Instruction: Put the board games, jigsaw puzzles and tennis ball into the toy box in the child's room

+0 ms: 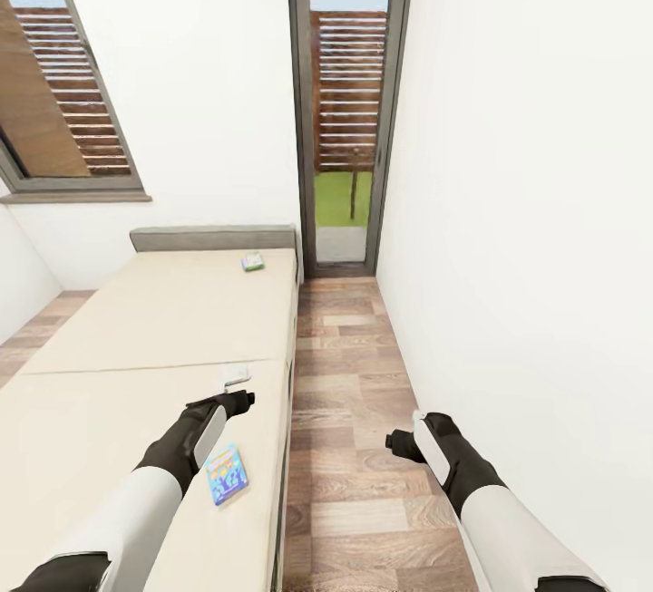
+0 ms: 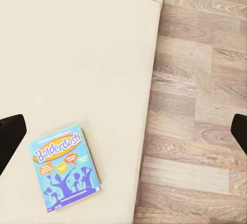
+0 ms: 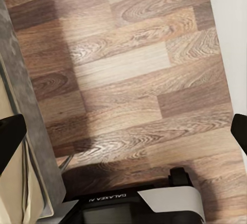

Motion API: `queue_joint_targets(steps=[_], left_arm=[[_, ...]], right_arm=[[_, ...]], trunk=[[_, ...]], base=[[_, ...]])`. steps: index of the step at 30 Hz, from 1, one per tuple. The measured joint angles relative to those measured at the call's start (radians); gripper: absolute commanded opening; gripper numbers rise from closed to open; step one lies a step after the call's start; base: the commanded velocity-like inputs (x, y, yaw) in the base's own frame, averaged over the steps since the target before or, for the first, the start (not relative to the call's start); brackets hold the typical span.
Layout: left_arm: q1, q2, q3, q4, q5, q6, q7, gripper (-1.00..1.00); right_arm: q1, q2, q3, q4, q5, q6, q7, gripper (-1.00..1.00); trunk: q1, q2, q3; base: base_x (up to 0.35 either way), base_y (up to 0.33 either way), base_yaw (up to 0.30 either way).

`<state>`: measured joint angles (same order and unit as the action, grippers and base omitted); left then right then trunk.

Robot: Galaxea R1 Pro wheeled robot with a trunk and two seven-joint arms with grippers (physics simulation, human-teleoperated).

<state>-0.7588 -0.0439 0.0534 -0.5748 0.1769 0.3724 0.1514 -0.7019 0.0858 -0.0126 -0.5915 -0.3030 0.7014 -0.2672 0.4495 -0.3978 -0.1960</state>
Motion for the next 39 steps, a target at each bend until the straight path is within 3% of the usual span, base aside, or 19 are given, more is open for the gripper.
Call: queue_joint_targets(steps=[39], left_arm=[[0.000, 0.008, -0.002, 0.000, 0.000, -0.002, -0.011, 1.00]], right_arm=[[0.001, 0.001, 0.001, 0.001, 0.005, -0.001, 0.002, 1.00]], trunk=[[0.000, 0.000, -0.065]], base=[[0.000, 0.000, 0.000]])
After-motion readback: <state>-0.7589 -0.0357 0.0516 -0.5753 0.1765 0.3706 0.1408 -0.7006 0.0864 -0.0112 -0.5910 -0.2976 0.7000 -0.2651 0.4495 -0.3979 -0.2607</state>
